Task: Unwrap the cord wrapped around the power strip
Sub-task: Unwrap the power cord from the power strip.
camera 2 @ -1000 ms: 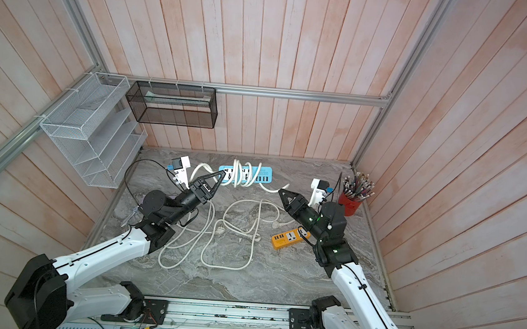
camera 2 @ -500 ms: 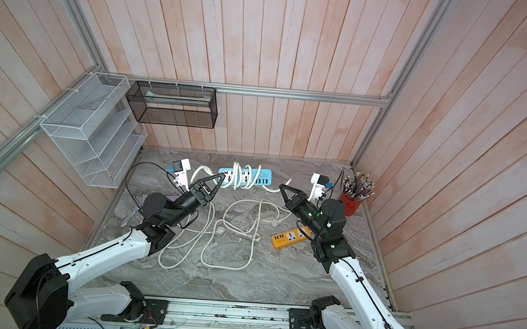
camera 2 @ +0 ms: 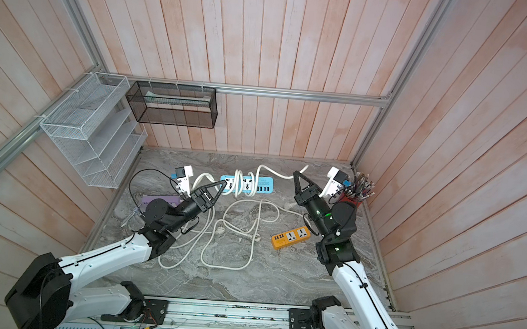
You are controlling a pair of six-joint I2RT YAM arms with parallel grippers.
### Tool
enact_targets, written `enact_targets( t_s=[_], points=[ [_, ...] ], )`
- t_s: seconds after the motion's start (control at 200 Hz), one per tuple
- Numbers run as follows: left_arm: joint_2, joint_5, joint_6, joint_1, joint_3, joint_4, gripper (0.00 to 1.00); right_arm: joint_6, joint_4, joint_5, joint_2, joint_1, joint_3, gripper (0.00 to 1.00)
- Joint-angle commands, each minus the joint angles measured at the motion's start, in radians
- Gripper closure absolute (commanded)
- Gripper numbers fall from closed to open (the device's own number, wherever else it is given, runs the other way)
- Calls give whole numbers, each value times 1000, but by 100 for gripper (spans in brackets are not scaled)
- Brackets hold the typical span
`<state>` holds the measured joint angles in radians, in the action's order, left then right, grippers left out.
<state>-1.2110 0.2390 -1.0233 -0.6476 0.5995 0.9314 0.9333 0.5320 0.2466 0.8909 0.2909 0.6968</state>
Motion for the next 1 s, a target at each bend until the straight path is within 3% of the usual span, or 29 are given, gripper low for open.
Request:
enact_targets(
  t_s=[0.0,0.23,0.465,0.635,0.815,0.995],
  points=[
    [31,-3,-18,-11,-33,58,100,-15,191,-13,9,-6,25,100],
    [36,-50,17,45,-38,71,100,-1,82,132,-68,-10,84,100],
    [-29,-15,57,107,77,79,100,-77,-251,262,-115,-9,162,100],
    [-49,37,110,183,189,18,100,-97,-341,317,-94,-7,113,100],
    [-85,131,114,249,328,-60,100,-169,-405,281,-31,8,102,100],
    [-90,230,57,249,400,-92,100,-243,-352,141,85,16,84,100]
  ],
)
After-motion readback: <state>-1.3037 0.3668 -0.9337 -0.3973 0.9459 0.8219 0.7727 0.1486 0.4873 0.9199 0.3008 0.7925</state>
